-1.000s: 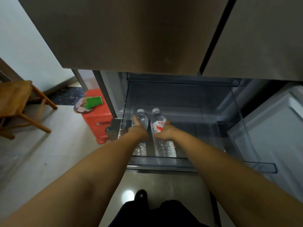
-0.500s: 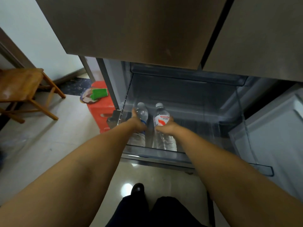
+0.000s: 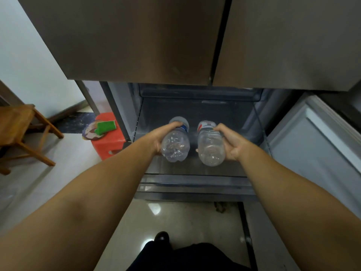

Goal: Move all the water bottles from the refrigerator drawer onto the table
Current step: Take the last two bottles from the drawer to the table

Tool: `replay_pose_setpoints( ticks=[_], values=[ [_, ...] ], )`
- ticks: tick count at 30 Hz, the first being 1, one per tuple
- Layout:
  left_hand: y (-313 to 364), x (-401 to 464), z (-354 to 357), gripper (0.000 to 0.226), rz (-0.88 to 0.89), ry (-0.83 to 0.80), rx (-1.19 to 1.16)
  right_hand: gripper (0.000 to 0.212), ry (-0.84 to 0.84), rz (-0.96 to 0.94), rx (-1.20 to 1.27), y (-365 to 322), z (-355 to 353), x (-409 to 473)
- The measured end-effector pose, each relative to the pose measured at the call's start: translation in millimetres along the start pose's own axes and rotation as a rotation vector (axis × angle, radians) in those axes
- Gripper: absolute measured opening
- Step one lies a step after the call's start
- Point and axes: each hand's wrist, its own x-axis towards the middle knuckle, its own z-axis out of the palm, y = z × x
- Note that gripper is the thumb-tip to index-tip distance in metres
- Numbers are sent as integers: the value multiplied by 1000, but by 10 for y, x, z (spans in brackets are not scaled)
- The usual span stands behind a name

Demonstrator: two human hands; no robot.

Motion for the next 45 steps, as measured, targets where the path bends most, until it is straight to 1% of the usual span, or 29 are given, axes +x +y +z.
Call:
replay_pose_setpoints(
  ticks=[2,3,6,9,12,13,15,16,19,22,23,24,25,26,27,30,33,35,37,38,40,42,43,45],
  values=[
    [-40,-44,83,33,22,-57,-76,51,1,-36,42,36,-45,-130],
    [-57,-56,118,34,33,-85,-116,53,9,-53,50,49,-58,-188],
    [-98,-63,200,39,53,-182,-199,41,36,-101,82,79,-93,-333],
    [-142,-47,249,44,41,-228,-271,41,12,-149,147,141,-170,-451],
    [-198,-103,358,40,22,-320,-279,43,3,-183,197,234,-235,-639],
    [-220,-128,404,38,10,-343,-274,45,-5,-194,220,271,-254,-692],
    [-253,-171,494,41,-39,-414,-252,56,-28,-256,258,376,-305,-790],
    [-262,-186,525,45,-65,-449,-238,61,-29,-287,279,427,-315,-828],
    [-253,-253,555,60,-155,-555,-140,68,-1,-401,366,581,-286,-942],
    [-226,-324,521,60,-170,-601,-8,93,69,-499,449,778,-244,-1054],
    [-213,-336,501,59,-162,-621,47,91,100,-534,468,860,-208,-1092],
    [-203,-337,484,58,-162,-636,102,80,133,-567,489,941,-151,-1136],
    [-218,-350,471,58,-180,-661,157,65,179,-594,529,1047,-86,-1173],
    [-241,-359,473,56,-193,-690,209,55,224,-615,558,1150,-34,-1208],
    [-277,-372,493,54,-200,-726,253,51,273,-638,579,1263,-2,-1234],
    [-482,-433,640,50,-224,-787,363,50,484,-691,643,1632,57,-1336],
    [-748,-443,819,50,-238,-831,448,43,662,-684,708,2026,89,-1476],
    [-945,-450,928,43,-246,-870,510,40,764,-691,730,2301,107,-1613],
    [-1148,-476,1034,36,-199,-887,611,39,895,-692,706,2553,119,-1761],
    [-1275,-517,1098,33,-172,-903,682,39,987,-684,682,2703,110,-1845],
    [-1500,-601,1208,29,-68,-930,822,47,1168,-632,603,2945,93,-1974],
    [-1755,-692,1315,29,57,-957,984,61,1316,-538,511,3192,90,-2080],
    [-1882,-749,1359,29,124,-972,1081,64,1383,-486,471,3314,107,-2132],
    [-2168,-892,1448,21,229,-1026,1232,66,1510,-378,407,3587,154,-2251]
  ],
)
